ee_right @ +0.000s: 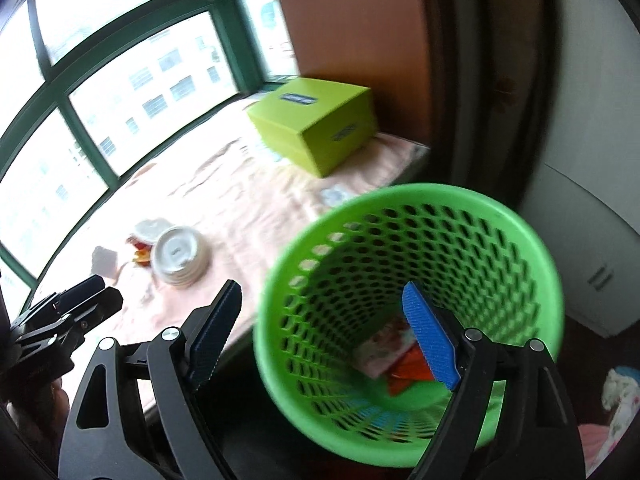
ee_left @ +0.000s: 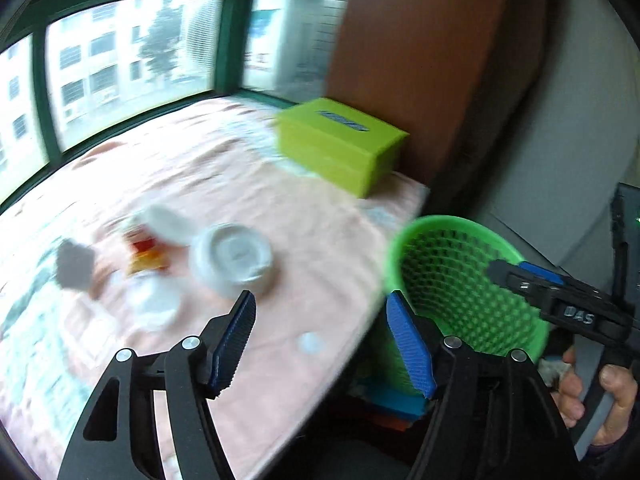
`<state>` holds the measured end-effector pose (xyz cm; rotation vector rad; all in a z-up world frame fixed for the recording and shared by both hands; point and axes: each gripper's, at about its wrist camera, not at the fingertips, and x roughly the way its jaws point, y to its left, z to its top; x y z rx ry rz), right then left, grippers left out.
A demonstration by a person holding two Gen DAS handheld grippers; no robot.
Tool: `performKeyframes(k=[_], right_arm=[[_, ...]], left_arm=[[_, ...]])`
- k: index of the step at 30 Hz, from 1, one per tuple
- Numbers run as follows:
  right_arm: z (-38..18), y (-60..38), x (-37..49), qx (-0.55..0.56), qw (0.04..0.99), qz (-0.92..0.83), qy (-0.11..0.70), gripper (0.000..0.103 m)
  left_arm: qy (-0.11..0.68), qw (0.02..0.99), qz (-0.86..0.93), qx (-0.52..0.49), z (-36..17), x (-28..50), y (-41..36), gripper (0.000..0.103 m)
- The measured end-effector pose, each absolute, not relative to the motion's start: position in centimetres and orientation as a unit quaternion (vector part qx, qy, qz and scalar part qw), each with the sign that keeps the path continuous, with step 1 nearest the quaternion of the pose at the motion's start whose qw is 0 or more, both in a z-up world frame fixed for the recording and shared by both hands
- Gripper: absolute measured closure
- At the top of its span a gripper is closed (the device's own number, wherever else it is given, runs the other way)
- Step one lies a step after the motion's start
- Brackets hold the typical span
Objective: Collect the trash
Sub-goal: 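Open both tools over the green basket to drop bag and wrapper, then grasp the clear plastic tray with the left tool while the right tool grasps the clear cup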
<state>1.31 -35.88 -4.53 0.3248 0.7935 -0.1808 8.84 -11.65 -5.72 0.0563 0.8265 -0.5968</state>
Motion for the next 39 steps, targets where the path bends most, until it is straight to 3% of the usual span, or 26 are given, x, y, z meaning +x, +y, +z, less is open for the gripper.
performKeyframes(k=[13, 27, 39], right_arm=[[-4.7, -29.1, 5.7, 0.118, 0.91, -0.01, 0.398, 0.018], [-6.7, -22.2, 9.9, 0.078, 0.898, 0.076, 0.426, 0.018], [-8.7, -17.9, 12.6, 0.043, 0.883, 0.133, 0.448, 0.018]], left_arm=[[0.437, 0.895, -0.076, -0.052, -8.7, 14.1, 1.8, 0.036], [0.489, 0.864, -0.006, -0.119, -13.3, 18.1, 7.9, 0.04], [0.53, 0.836, -0.024, -0.141, -16.3, 19.9, 7.9, 0.067]])
